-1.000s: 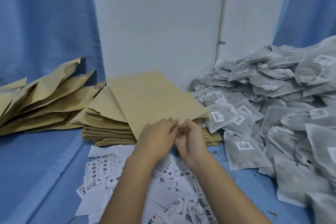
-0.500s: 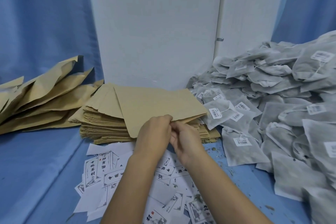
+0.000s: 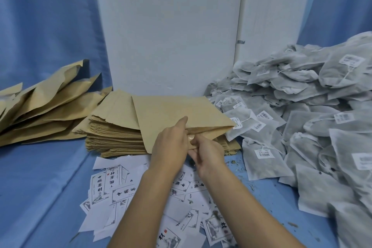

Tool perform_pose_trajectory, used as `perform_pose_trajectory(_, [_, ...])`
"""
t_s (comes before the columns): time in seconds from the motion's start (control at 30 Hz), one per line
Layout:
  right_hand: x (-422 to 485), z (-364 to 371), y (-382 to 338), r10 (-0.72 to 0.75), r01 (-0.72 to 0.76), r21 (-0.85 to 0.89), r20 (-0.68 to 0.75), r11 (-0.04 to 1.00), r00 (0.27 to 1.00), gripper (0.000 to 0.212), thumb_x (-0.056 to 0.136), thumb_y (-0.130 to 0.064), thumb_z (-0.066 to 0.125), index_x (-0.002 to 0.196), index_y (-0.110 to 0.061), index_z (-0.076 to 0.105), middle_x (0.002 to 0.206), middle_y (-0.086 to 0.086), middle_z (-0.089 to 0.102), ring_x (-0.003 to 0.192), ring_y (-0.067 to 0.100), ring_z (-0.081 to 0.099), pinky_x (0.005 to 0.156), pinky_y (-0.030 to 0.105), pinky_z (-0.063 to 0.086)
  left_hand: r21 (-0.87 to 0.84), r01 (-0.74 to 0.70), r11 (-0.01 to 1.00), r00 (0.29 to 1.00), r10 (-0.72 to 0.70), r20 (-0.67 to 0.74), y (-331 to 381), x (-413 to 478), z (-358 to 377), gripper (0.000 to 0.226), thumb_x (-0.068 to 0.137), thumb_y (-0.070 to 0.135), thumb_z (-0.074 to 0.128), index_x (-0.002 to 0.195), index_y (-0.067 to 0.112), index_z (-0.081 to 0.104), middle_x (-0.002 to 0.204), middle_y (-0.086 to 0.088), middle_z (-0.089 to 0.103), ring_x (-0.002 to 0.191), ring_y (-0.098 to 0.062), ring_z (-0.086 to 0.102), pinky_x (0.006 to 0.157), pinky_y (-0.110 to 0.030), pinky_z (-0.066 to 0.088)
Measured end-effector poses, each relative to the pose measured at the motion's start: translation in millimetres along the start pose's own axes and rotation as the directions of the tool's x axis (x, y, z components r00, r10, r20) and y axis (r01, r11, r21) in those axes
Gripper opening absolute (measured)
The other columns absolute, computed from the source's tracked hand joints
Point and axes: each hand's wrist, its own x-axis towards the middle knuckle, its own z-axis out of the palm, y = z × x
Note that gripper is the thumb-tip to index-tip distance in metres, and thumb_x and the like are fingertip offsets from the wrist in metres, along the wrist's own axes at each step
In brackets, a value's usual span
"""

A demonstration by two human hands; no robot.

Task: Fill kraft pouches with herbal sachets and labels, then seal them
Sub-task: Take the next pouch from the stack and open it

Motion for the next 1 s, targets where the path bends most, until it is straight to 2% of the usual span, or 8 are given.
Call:
perform_pose_trajectory(0.3, [10,-7,-10,0.028,-0.028,0.068,0.003,0.997,1.000,0.008,0.095,-0.008,0.052,0.095,-0.005,0.060,0.080,0.013,0.066,0.070,0.022,0.066,0.052,0.026,0.058,0.221,-0.127,0.967,0.978,0.160,-0.137,-17,-1,-12,0.067,0.075,-0.010,0.049,0.136,0.019,0.050,0.139,0.004,0.052,0.117,-0.022,0.056,0.090,-0.034,0.041])
perform_pose_trajectory(0.53, [10,-15,-21,0.006,0.006,0.135,-0.092,0.991,0.996,0.009,0.098,-0.019,0.052,0.101,-0.014,0.059,0.099,0.007,0.067,0.085,0.020,0.066,0.058,0.028,0.056,0.174,0.207,0.963,0.965,-0.172,-0.197,-24,-4,-20,0.056,0.086,-0.008,0.042,0.137,0.015,0.046,0.139,-0.003,0.051,0.120,-0.027,0.052,0.089,-0.034,0.041])
perform_pose_trajectory(0.67, [1,-5,-16,-0.208,0.221,-0.194,0.087,0.956,0.974,0.007,0.089,0.002,0.055,0.092,-0.003,0.060,0.086,0.004,0.065,0.083,0.016,0.064,0.073,0.030,0.059,0.126,0.224,0.966,0.959,-0.195,-0.205,-9,-3,-9,0.042,0.092,-0.004,0.037,0.130,0.006,0.051,0.122,-0.013,0.061,0.106,-0.034,0.058,0.080,-0.037,0.043])
perform_pose_trajectory(0.77, [-9,6,-14,-0.345,0.447,-0.462,0.291,0.766,0.892,0.008,0.084,0.001,0.061,0.088,-0.006,0.062,0.081,0.004,0.066,0.076,0.013,0.061,0.074,0.019,0.053,-0.237,0.176,0.955,0.955,-0.225,-0.195,6,-2,-6,0.028,0.096,0.004,0.041,0.114,0.003,0.062,0.109,-0.016,0.067,0.096,-0.031,0.060,0.072,-0.027,0.036])
perform_pose_trajectory(0.83, [-15,12,-15,-0.385,0.579,-0.493,0.444,0.649,0.809,0.032,0.087,0.003,0.054,0.109,-0.019,0.060,0.104,-0.001,0.068,0.091,0.006,0.062,0.074,0.010,0.047,-0.565,0.274,0.778,0.926,-0.372,-0.063,18,1,-9,0.028,0.098,0.024,0.046,0.099,0.007,0.068,0.095,-0.012,0.070,0.088,-0.027,0.064,0.069,-0.027,0.040])
perform_pose_trajectory(0.9, [-14,12,-16,-0.421,0.707,-0.521,0.570,0.478,0.705,0.063,0.085,0.011,0.041,0.135,-0.026,0.052,0.138,-0.008,0.053,0.121,-0.004,0.047,0.097,0.002,0.032,-0.811,0.414,0.413,0.853,-0.487,0.188,23,6,-13,0.038,0.095,0.041,0.046,0.092,0.013,0.070,0.089,-0.005,0.073,0.081,-0.019,0.069,0.068,-0.028,0.049])
perform_pose_trajectory(0.97, [-12,9,-14,-0.478,0.761,-0.595,0.606,0.257,0.636,0.075,0.077,0.017,0.034,0.136,-0.025,0.053,0.147,-0.003,0.042,0.136,0.004,0.033,0.106,0.002,0.015,-0.904,0.419,0.082,0.803,-0.499,0.326,22,7,-16,0.030,0.095,0.033,0.043,0.095,0.019,0.069,0.091,0.000,0.074,0.082,-0.014,0.071,0.062,-0.027,0.053])
perform_pose_trajectory(1.0, [-10,7,-13,-0.501,0.760,-0.627,0.609,0.170,0.615,0.077,0.075,0.018,0.033,0.134,-0.025,0.055,0.147,-0.001,0.043,0.139,0.009,0.033,0.110,0.008,0.016,-0.923,0.382,0.040,0.789,-0.534,0.304,20,8,-18,0.027,0.094,0.024,0.042,0.097,0.020,0.068,0.092,-0.002,0.074,0.086,-0.018,0.071,0.060,-0.028,0.054])
